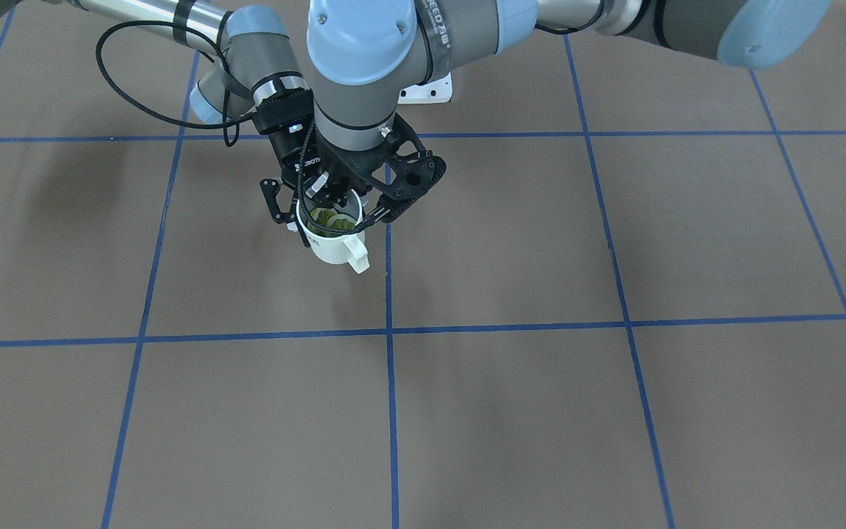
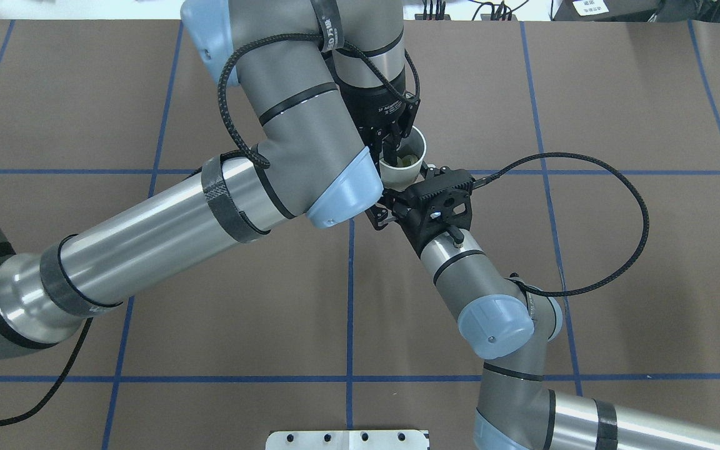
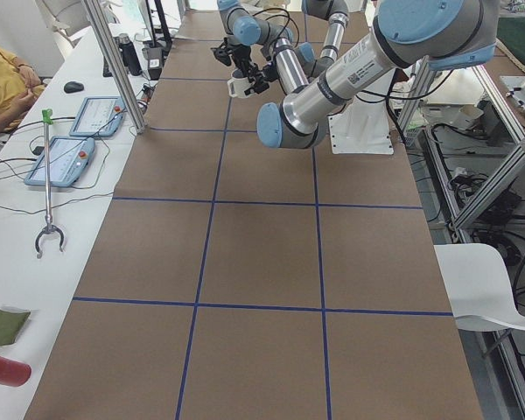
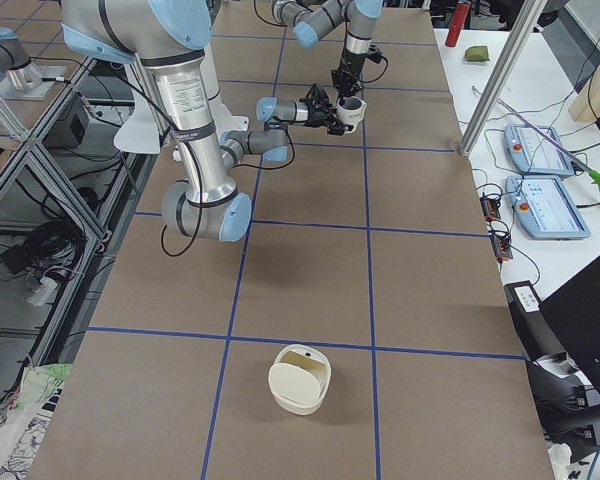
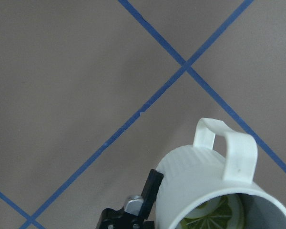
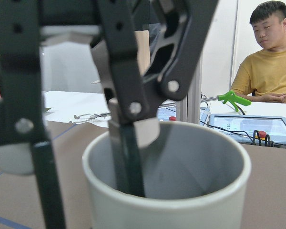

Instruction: Left arm hands cup to right arm to dump lemon

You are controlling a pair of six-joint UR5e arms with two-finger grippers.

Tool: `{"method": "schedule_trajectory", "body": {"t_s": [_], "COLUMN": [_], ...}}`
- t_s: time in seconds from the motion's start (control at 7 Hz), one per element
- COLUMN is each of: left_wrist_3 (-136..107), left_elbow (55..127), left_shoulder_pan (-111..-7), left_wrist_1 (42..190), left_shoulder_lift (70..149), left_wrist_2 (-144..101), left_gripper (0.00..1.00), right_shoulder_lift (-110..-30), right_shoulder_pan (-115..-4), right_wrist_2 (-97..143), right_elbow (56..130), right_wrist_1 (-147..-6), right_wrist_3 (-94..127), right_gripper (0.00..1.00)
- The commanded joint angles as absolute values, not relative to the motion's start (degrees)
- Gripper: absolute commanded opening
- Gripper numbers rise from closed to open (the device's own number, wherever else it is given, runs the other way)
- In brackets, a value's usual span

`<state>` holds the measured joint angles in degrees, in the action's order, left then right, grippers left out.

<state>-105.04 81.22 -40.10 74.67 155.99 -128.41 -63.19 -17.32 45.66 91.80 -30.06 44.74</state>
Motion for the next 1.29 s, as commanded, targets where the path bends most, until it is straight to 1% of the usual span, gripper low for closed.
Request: {"method": "schedule_trajectory", "body": {"t_s": [0.0, 0.29, 0.43, 0.71, 0.86, 1.0, 1.14], "left_wrist_3": [-105.03, -105.03, -104.94, -104.25, -103.80, -100.67, -98.46], "left_elbow": [83.93, 83.76, 84.02, 88.04, 91.11, 93.84, 95.09], "left_shoulder_pan": [-41.13, -40.87, -41.13, -43.93, -45.95, -47.18, -48.33], "left_wrist_1": [74.62, 74.71, 74.62, 74.62, 74.71, 74.71, 74.71], "left_shoulder_lift": [156.01, 155.66, 155.92, 155.48, 152.87, 149.97, 148.29], "left_wrist_2": [-128.41, -128.41, -128.41, -128.32, -128.41, -128.41, -128.41], "left_gripper": [1.00, 1.00, 1.00, 1.00, 1.00, 1.00, 1.00], "right_shoulder_lift": [-63.28, -63.28, -63.37, -63.72, -65.11, -69.74, -75.44], "right_shoulder_pan": [-17.31, -17.40, -17.40, -17.84, -18.54, -20.02, -22.30], "right_wrist_2": [45.70, 45.70, 45.62, 45.96, 45.71, 45.62, 46.14], "right_elbow": [91.76, 91.76, 91.84, 92.19, 92.46, 92.46, 92.29], "right_wrist_1": [-30.06, -29.97, -29.97, -29.18, -28.48, -23.17, -17.02], "right_wrist_3": [44.74, 44.74, 44.65, 44.65, 45.43, 45.53, 45.44], "right_gripper": [0.15, 0.06, 0.03, 0.05, 0.04, 0.03, 0.03]}}
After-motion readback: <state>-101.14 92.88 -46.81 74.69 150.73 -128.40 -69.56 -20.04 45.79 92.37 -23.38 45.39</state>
